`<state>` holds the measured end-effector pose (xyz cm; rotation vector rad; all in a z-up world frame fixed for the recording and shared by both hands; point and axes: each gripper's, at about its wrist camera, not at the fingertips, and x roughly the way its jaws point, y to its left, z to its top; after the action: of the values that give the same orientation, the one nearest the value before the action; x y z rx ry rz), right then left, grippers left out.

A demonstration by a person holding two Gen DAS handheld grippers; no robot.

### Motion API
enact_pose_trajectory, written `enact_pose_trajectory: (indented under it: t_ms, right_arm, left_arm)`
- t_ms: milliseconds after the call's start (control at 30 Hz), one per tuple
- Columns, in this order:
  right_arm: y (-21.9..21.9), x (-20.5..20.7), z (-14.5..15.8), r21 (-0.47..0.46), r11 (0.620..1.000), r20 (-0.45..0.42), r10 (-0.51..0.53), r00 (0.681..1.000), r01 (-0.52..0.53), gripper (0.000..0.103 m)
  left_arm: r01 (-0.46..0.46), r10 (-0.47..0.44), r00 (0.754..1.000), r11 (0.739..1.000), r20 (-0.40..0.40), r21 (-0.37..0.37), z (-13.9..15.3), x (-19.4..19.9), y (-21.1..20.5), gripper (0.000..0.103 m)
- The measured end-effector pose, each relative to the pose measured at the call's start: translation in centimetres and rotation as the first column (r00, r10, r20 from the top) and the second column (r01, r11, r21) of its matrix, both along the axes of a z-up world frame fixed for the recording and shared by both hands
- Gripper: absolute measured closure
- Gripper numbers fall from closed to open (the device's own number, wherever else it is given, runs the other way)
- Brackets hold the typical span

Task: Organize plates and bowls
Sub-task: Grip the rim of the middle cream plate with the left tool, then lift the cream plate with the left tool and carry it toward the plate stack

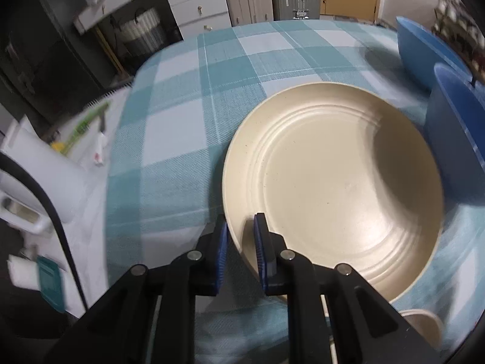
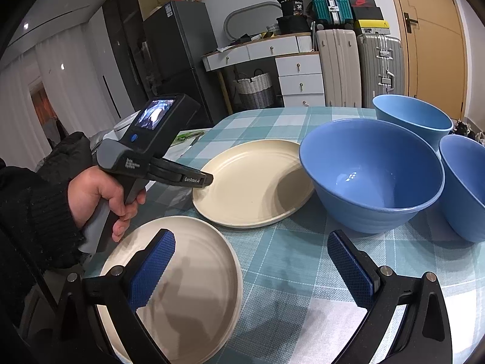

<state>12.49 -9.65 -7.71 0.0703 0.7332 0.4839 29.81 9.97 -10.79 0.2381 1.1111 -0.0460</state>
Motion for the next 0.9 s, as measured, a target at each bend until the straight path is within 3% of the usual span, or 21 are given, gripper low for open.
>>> enact_pose_trajectory:
  t_ms: [900]
  right_arm:
    - [-0.7,0.8,-0.8,0.046,0.999,-0.050,0.005,0.999,-0.003,0.001]
  left_arm:
    - [-0.022,0.022,1.000,0.998,0.001,0.053,0.2,-1.1,4.1,0.092]
